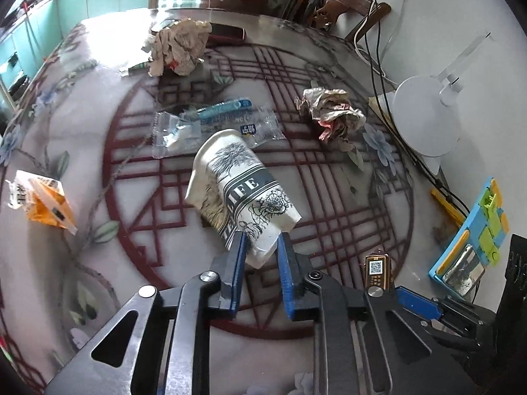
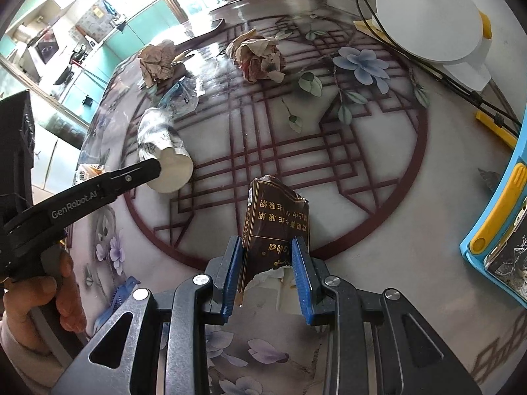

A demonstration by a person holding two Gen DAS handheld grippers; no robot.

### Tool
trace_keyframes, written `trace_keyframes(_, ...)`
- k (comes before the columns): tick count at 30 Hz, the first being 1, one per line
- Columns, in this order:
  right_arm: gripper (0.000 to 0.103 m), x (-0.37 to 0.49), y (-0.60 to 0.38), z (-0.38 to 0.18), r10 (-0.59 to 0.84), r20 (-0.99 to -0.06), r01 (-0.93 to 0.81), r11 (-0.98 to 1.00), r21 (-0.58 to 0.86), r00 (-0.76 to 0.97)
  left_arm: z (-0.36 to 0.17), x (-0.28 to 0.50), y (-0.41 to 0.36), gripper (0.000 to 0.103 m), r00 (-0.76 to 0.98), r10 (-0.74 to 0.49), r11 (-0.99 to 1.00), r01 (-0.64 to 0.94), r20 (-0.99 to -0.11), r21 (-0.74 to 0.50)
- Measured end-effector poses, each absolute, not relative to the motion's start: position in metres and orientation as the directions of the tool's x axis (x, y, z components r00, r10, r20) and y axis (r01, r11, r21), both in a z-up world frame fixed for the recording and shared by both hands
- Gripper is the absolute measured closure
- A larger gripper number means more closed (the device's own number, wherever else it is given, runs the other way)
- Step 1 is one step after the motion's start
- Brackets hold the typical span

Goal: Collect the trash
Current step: 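Grasp brown cigarette pack with right tool while left tool grasps white paper cup, then lift white paper cup and brown cigarette pack and carry both over red bucket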

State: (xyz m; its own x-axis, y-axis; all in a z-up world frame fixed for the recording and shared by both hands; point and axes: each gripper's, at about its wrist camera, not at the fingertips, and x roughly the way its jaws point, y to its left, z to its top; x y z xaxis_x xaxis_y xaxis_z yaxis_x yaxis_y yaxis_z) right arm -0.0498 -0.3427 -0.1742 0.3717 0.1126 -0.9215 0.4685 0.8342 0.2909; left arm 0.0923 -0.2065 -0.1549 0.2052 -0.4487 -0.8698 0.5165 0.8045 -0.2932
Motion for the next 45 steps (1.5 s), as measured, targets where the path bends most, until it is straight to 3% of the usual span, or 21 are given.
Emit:
trace_keyframes(4, 0.075, -0.048, -0.337, -0.172, 0.117, -0.919, 0.459, 0.838, 0.294, 0.376, -0.150, 0.090, -0.191, 0.088, 0.223, -0.449, 0.810, 0.510, -0.865, -0.288)
trace_keyframes(12, 0.075, -0.043, -0.323, -0.166, 0.131, -0.916, 0.431, 0.851, 0.300, 0.380, -0.143, 0.078, -0.150, 0.103, 0.260, -0.430, 0.828, 0.496, -0.864, -0.263)
trace_keyframes(30, 0.075, -0.028, -0.275, -0.151, 0.162, -0.906, 0.339, 0.890, 0.305, 0.391, -0.122, 0.045, -0.071, 0.103, 0.319, -0.412, 0.861, 0.442, -0.854, -0.251)
trace_keyframes(33, 0.075, -0.027, -0.270, -0.152, 0.167, -0.906, 0.336, 0.890, 0.309, 0.390, -0.132, 0.047, -0.066, 0.103, 0.273, -0.427, 0.858, 0.423, -0.862, -0.292)
trace_keyframes(34, 0.075, -0.028, -0.268, -0.152, 0.167, -0.906, 0.335, 0.890, 0.308, 0.389, -0.134, 0.046, -0.066, 0.100, 0.259, -0.439, 0.855, 0.416, -0.860, -0.311)
trace_keyframes(36, 0.075, -0.030, -0.266, -0.152, 0.167, -0.907, 0.337, 0.890, 0.308, 0.387, -0.138, 0.044, -0.067, 0.079, 0.253, -0.439, 0.856, 0.410, -0.862, -0.315)
trace_keyframes(37, 0.075, -0.031, -0.266, -0.152, 0.166, -0.908, 0.338, 0.890, 0.306, 0.385, -0.140, 0.043, -0.069, 0.050, 0.261, -0.431, 0.859, 0.411, -0.864, -0.305)
trace_keyframes(38, 0.075, -0.033, -0.265, -0.152, 0.162, -0.910, 0.341, 0.890, 0.302, 0.382, -0.140, 0.043, -0.071, 0.032, 0.274, -0.428, 0.862, 0.412, -0.861, -0.297)
trace_keyframes(45, 0.075, -0.041, -0.264, -0.152, 0.189, -0.909, 0.336, 0.885, 0.321, 0.371, -0.155, 0.056, -0.068, 0.032, 0.273, -0.389, 0.898, 0.326, -0.880, -0.295)
